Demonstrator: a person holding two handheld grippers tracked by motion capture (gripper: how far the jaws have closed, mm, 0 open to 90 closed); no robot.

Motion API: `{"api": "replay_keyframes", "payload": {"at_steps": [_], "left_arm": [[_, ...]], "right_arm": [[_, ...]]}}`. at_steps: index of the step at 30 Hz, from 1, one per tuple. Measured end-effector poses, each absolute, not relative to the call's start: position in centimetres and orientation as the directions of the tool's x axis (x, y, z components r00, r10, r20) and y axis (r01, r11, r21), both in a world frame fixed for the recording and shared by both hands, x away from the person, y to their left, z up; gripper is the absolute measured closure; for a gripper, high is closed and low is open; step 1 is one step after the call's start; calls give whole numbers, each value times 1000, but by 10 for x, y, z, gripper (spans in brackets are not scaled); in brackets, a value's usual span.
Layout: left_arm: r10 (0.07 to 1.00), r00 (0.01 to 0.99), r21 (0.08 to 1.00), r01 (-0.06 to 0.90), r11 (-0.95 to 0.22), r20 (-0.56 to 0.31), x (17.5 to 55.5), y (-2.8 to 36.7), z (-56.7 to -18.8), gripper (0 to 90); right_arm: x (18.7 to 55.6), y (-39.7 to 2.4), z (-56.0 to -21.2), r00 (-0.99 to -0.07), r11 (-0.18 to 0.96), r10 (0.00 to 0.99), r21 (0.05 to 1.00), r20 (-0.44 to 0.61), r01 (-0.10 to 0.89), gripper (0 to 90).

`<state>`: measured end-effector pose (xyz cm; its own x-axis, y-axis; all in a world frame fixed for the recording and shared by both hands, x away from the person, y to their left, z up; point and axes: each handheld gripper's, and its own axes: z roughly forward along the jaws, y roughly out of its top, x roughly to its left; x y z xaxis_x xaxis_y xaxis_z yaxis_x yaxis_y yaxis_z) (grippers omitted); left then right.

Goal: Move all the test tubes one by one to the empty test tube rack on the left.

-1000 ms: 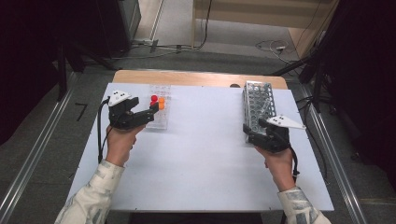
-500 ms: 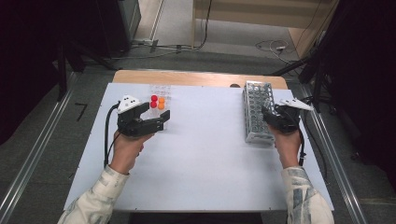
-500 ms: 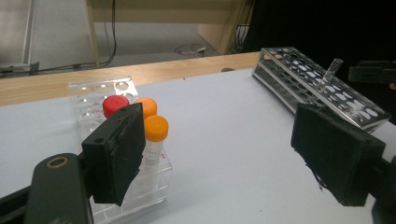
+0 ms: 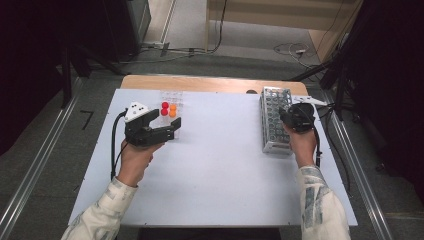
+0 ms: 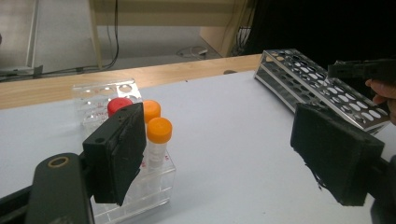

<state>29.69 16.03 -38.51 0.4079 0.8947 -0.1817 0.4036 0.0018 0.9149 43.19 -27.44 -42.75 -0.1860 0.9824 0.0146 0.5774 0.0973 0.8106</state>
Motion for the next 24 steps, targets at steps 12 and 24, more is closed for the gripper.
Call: {"api": "replay_keyframes", "payload": {"at_steps": [12,24], "left_arm": [[895,410,918,397,0,-177,295,160,-384,188],[895,410,918,397,-3,-174,295,161,-385,188]], "right_arm": [[441,-274,-429,-137,84,991,763,6,641,722],[438,-272,-427,-143,104,990,778,-18,620,728]]}}
